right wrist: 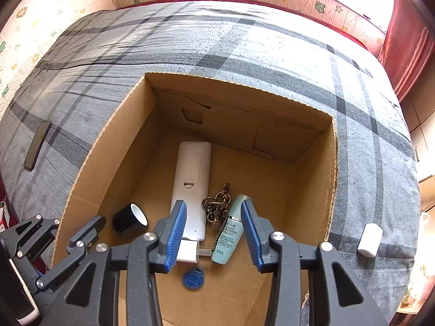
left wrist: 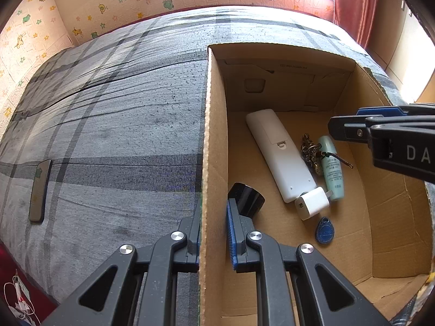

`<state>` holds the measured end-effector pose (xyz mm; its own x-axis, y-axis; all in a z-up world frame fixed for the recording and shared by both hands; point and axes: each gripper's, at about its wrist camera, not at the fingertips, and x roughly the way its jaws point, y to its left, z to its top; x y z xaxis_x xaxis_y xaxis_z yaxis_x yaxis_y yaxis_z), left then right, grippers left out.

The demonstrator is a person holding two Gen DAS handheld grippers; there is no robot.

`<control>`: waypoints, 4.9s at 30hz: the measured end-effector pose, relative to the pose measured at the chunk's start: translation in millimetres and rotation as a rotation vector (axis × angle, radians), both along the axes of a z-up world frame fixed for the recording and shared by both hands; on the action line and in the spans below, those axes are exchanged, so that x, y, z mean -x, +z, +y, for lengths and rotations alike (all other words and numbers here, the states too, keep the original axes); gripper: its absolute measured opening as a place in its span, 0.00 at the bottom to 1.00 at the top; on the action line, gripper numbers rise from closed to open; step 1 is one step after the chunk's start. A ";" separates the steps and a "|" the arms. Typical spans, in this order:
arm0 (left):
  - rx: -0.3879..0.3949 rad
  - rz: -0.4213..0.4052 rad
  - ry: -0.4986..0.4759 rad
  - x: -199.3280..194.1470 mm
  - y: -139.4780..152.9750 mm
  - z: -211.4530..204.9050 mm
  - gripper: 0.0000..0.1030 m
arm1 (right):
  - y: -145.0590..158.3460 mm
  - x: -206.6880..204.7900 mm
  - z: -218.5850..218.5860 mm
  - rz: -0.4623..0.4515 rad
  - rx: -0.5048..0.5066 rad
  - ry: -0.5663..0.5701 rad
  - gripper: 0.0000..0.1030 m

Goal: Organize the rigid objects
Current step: 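Move the right gripper out of the box to the white charger, then grasp the white charger with the right gripper, then lift the white charger and carry it over the box with the right gripper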

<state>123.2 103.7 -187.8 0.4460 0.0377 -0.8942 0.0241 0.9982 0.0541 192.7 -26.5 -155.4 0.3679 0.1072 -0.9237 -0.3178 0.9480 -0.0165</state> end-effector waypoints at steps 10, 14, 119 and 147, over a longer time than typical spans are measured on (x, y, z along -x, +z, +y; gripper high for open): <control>-0.002 0.001 0.004 -2.6 0.0 0.1 0.16 | 35.8 10.0 -5.9 -0.070 -0.032 -0.024 0.74; -0.005 0.000 0.004 -2.6 -0.1 -1.0 0.16 | 45.6 10.8 -11.9 -0.092 -0.030 -0.035 0.82; -0.009 -0.003 0.008 -1.2 1.0 -0.3 0.15 | -47.4 -17.8 -243.7 0.044 0.005 -0.468 0.44; -0.004 -0.001 0.008 -2.2 0.4 0.7 0.15 | 77.1 2.1 -114.2 -0.088 -0.028 -0.161 0.44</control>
<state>125.4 104.4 -187.4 0.4470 0.0451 -0.8934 0.0158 0.9982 0.0583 190.6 -140.6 -78.3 0.4621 0.0654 -0.8844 -0.1600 0.9871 -0.0105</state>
